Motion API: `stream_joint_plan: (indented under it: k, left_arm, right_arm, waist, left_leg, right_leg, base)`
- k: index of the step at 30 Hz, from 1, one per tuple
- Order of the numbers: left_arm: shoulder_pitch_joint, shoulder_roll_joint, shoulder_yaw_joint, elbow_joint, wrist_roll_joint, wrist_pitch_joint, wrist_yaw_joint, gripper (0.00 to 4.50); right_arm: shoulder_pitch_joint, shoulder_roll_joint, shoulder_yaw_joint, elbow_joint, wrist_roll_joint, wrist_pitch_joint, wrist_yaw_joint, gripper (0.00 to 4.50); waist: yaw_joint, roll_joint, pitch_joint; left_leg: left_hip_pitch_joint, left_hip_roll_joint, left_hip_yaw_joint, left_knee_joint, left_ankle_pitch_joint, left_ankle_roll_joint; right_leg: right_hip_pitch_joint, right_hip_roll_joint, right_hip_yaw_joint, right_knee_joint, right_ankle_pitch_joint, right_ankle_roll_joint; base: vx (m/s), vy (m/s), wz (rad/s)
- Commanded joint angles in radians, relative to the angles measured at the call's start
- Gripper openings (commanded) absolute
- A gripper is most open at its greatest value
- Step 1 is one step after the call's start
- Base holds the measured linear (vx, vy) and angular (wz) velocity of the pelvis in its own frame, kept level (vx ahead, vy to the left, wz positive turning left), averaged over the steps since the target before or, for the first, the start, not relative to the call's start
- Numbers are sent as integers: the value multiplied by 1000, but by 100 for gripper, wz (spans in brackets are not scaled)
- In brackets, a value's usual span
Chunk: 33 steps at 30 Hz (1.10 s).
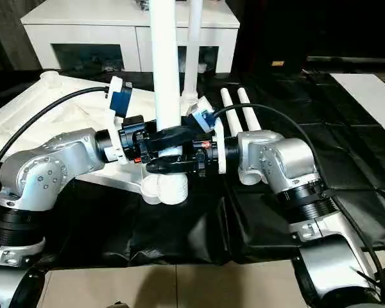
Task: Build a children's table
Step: Pick table leg
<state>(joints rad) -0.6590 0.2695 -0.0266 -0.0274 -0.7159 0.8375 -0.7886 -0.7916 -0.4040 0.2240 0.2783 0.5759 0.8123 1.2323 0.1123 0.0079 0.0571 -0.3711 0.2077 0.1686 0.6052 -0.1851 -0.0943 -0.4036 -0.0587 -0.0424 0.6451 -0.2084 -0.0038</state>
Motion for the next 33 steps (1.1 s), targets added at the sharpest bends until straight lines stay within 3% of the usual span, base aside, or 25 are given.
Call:
stream_joint_plan:
  k: [1, 8, 12, 14, 30, 31, 33]
  left_arm:
    - [1, -7, 23, -38, -47, 18, -5, 286]
    - [-21, -8, 53, -12, -42, 5, 20, 349]
    - [-42, -10, 72, 5, -50, 15, 31, 353]
    - [-48, -12, 75, 15, -49, 19, 39, 320]
    - [-55, 5, 66, 21, -55, 22, 4, 194]
    - [-51, 10, 61, 12, -61, 24, -10, 191]
    - [-44, 18, 55, -5, -74, 32, -32, 186]
  right_arm:
    - [-2, -2, -3, -2, -22, -17, -6, 200]
    - [12, -6, 9, -9, -34, -26, 4, 187]
    - [13, -5, 12, -8, -38, -31, 4, 187]
    - [16, -6, 16, -12, -40, -34, 5, 186]
    - [13, -6, 22, -14, -67, -66, 20, 186]
    - [13, -5, 21, -14, -70, -75, 20, 242]
    - [10, -2, 17, -13, -65, -78, 29, 256]
  waist:
    - [1, -9, -77]
    - [2, -8, -78]
    - [1, -6, -78]
    - [2, -5, -79]
    - [2, -8, -79]
    - [2, -7, -79]
    - [2, -7, -79]
  left_leg:
    - [4, 10, 3, -54, -69, 18]
    - [4, 10, 3, -54, -65, 20]
    - [5, 8, 2, -53, -71, 20]
    - [5, 8, 2, -52, -66, 20]
    - [5, 9, 2, -52, -69, 23]
    - [5, 9, 2, -52, -68, 23]
    - [5, 9, 2, -53, -66, 23]
  right_leg:
    - [65, -59, 37, -64, 10, -253]
    - [64, -59, 37, -64, 12, -249]
    - [65, -58, 37, -64, 17, -252]
    - [65, -58, 36, -63, 25, -253]
    - [66, -59, 37, -63, 15, -253]
    - [65, -58, 36, -63, 13, -252]
    - [65, -59, 36, -62, 19, -253]
  base:
    - [0, 0, 0]
    - [0, 0, 0]
    - [0, 0, 0]
    - [0, 0, 0]
    - [0, 0, 0]
    - [0, 0, 0]
    - [0, 0, 0]
